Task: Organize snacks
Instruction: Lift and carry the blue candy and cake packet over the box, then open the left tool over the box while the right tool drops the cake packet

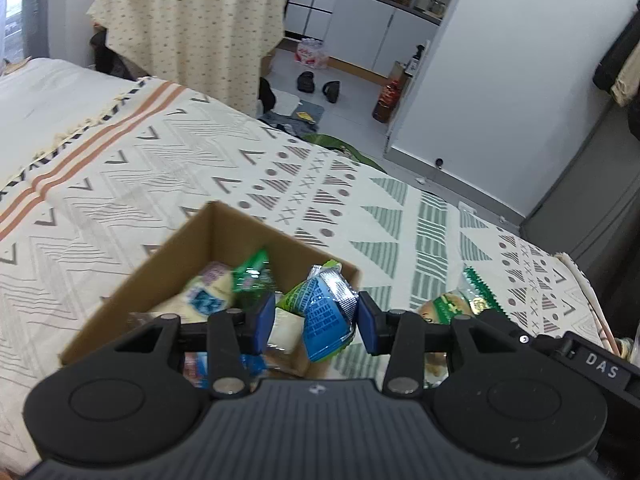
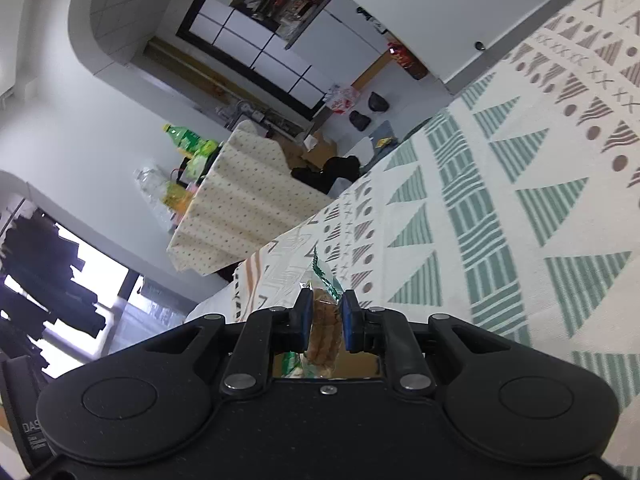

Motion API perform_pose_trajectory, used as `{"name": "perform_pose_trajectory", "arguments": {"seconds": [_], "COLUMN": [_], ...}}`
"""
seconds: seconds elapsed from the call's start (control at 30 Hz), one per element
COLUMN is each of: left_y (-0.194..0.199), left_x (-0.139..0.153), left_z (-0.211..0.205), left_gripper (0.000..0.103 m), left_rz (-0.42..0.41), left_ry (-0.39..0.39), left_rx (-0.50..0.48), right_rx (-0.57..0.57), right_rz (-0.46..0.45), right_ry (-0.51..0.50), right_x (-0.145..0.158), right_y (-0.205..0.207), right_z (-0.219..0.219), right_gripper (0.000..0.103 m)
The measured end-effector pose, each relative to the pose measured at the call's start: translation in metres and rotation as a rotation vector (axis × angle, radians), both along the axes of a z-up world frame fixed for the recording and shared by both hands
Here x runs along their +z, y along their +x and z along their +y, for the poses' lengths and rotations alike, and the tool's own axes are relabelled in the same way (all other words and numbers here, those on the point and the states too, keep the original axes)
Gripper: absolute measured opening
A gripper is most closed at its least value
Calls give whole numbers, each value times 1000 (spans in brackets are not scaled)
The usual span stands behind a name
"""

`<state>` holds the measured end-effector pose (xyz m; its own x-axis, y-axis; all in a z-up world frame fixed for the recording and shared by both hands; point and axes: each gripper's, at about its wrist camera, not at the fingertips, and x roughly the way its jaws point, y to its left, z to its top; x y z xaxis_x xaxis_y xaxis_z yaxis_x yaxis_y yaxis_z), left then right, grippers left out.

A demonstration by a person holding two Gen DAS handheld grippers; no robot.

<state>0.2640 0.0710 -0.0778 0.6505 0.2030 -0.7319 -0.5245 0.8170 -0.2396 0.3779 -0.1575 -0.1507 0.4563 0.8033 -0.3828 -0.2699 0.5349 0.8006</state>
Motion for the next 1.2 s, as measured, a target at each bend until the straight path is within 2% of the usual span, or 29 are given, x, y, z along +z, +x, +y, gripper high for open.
{"name": "perform_pose_trajectory", "arguments": {"seconds": [0.43,0.63,0.77,0.8,0.87,0.9,0.93,0.97,1.03,1.2], "left_y": [-36,-52,-64,-68,-74,-77,-79,-81,-85,-97], "left_x": [-1,-1,8,10,14,15,16,17,19,24], "left_z": [45,65,74,77,81,83,84,86,90,95], "left_gripper": [45,53,70,71,75,76,78,80,82,87], "left_rz": [38,62,42,36,29,28,29,33,34,32], "left_ry": [-86,-156,-186,-189,-196,-201,-206,-210,-216,-232], "left_rx": [64,76,75,78,81,79,76,73,69,65], "right_rx": [71,46,22,14,-3,-1,2,-11,-31,-67], "right_rz": [-21,-39,-60,-68,-79,-99,-108,-116,-157,-146], "right_ry": [-70,-113,-148,-164,-186,-178,-175,-187,-229,-272], "right_x": [24,36,50,52,56,59,61,65,73,81], "right_y": [-34,-47,-54,-55,-58,-60,-63,-68,-77,-95], "right_z": [47,69,78,81,84,86,87,87,89,81], "right_gripper": [15,15,15,16,22,32,54,60,61,61]}}
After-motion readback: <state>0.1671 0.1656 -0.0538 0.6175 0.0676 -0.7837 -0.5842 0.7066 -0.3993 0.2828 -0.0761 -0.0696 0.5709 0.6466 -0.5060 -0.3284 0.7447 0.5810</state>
